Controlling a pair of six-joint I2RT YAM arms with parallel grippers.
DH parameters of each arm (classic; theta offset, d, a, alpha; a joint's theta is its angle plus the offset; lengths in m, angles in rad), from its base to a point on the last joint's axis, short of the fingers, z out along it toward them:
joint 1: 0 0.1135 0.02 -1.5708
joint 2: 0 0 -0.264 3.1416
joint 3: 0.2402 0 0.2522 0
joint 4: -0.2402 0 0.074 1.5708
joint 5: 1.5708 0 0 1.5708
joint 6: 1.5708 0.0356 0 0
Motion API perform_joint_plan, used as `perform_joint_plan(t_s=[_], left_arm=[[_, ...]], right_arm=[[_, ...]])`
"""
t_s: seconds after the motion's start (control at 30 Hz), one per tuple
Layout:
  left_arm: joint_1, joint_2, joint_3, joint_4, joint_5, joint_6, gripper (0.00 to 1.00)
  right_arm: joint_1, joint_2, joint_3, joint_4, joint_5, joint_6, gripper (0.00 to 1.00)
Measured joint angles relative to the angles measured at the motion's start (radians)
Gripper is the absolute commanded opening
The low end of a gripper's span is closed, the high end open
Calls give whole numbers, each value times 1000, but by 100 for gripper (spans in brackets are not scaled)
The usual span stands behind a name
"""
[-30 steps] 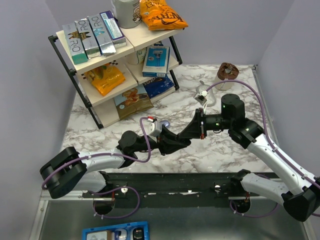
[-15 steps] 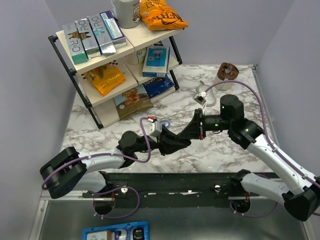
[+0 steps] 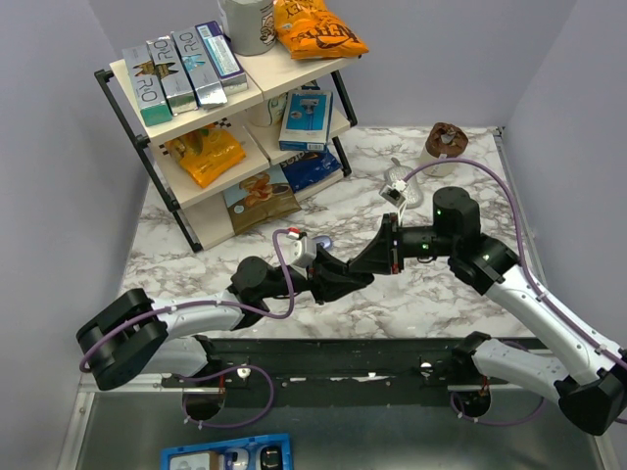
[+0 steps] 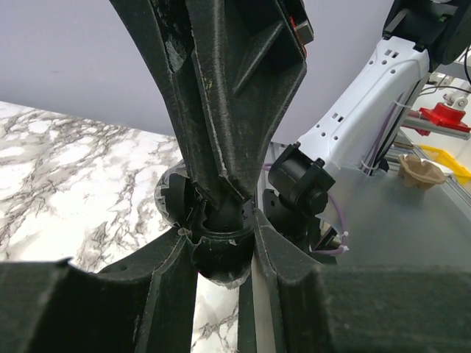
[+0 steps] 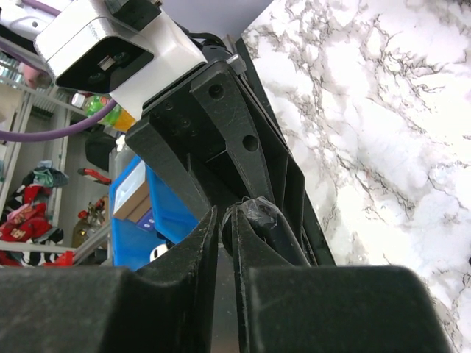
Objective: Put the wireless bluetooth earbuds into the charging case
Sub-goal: Place the earbud in the charging case.
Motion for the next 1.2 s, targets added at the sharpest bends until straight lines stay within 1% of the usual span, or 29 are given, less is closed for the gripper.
perform_joint_plan(t_s=[0.3, 0.4, 0.53, 0.63, 1.0, 1.2], left_arm=[[0, -8, 0, 0, -10, 2, 0], [0, -10, 0, 0, -11, 2, 0], [0, -11, 0, 0, -12, 2, 0], [-2, -13, 0, 1, -17, 2, 0], [-8, -15, 0, 1, -42, 2, 0], [-10, -19, -2, 2, -44, 3, 0]], right_arm=[[3, -14, 2, -22, 25, -5, 25], [3, -16, 4, -27, 31, -5, 29], [5, -21, 14, -40, 41, -4, 38], [5, -24, 25, -47, 48, -2, 41], [5, -29, 37, -56, 79, -2, 42], [9, -52, 86, -117, 142, -34, 42]])
